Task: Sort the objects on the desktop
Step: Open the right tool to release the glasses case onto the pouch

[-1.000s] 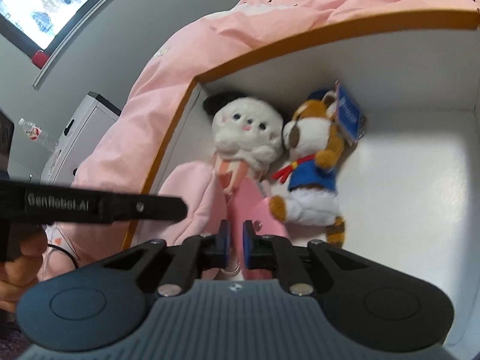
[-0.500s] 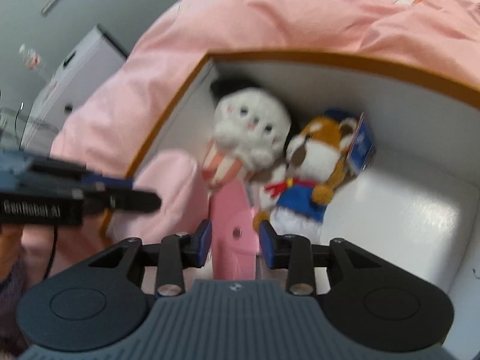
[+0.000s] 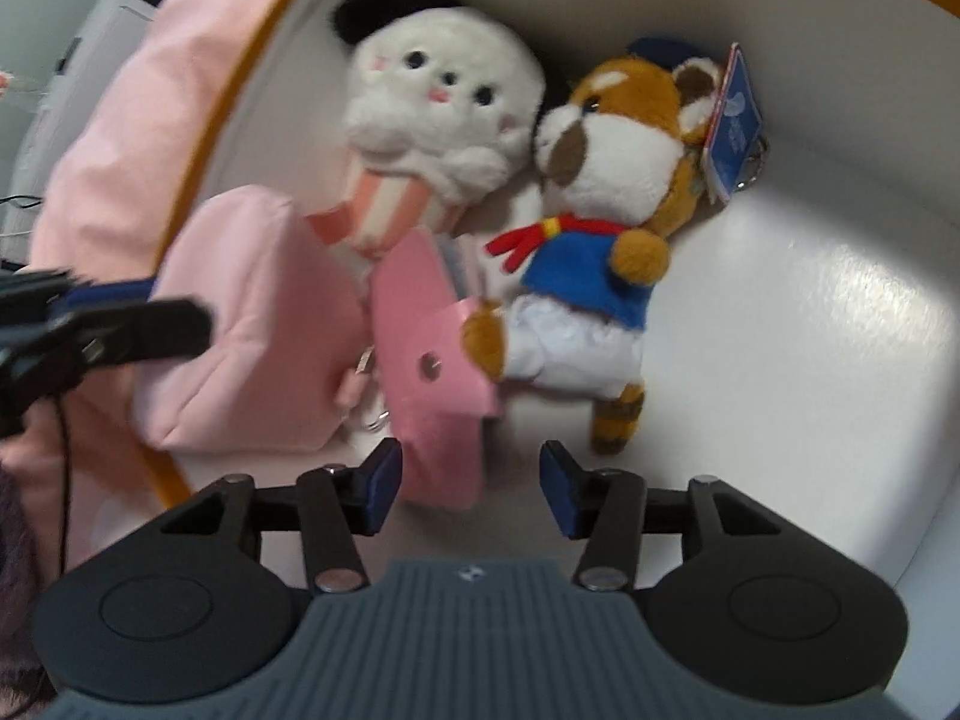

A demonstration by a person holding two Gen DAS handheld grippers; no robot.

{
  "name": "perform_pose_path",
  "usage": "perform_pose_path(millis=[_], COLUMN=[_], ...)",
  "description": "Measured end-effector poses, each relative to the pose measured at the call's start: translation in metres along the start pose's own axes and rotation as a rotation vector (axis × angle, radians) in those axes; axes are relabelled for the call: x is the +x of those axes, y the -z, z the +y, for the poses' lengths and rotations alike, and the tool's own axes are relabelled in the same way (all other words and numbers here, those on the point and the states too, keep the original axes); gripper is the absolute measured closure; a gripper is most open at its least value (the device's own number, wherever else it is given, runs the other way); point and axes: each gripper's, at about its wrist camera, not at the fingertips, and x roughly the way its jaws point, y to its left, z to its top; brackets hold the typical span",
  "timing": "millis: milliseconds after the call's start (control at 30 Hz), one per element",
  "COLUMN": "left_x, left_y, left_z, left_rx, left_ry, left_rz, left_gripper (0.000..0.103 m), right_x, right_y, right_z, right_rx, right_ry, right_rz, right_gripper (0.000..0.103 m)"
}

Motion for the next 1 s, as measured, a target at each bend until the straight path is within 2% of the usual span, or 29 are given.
perform_pose_path(millis=[67, 133, 200, 367, 633, 867, 933, 1000], left_x=[-0.002, -0.004, -0.007, -0.011, -0.014, -0.016, -0.017, -0.018], left_y=[0.001, 0.002, 0.002, 0.006, 0.012, 0.016, 0.017, 0.017], left_z=[0.001, 0.002, 0.002, -0.001, -0.002, -0.002, -0.001, 0.002], left_rx=[0.004, 0.013, 0.029, 0.082, 0.111, 0.125, 0.123, 0.118], left_ry=[-0.008, -0.017, -0.029, -0.045, -0.046, -0.045, -0.040, -0.030], left_rz=[0.000, -0.002, -0.005, -0.013, -0.018, -0.034, -0.036, -0.036], left_gripper=[0.080, 0.080, 0.081, 0.082, 0.082, 0.083, 0.083, 0.083], right_x=[0.006, 0.010, 0.009, -0.017, -0.084, -0.092, -0.079, -0.068], right_y=[-0.004, -0.004, 0.000, 0.011, 0.012, -0.007, -0.012, -0.016], right_z=[-0.003, -0.005, -0.006, -0.004, 0.011, 0.027, 0.028, 0.028], right_rx=[0.018, 0.027, 0.020, -0.017, -0.066, -0.073, -0.046, -0.016], right_ry=[0.007, -0.054, -0.066, -0.101, -0.110, -0.002, 0.009, -0.018], right_rz=[0.019, 0.043, 0.043, -0.027, -0.176, -0.088, -0.047, -0.025], right_gripper=[0.046, 0.051, 0.065, 0.083, 0.087, 0.087, 0.087, 0.086])
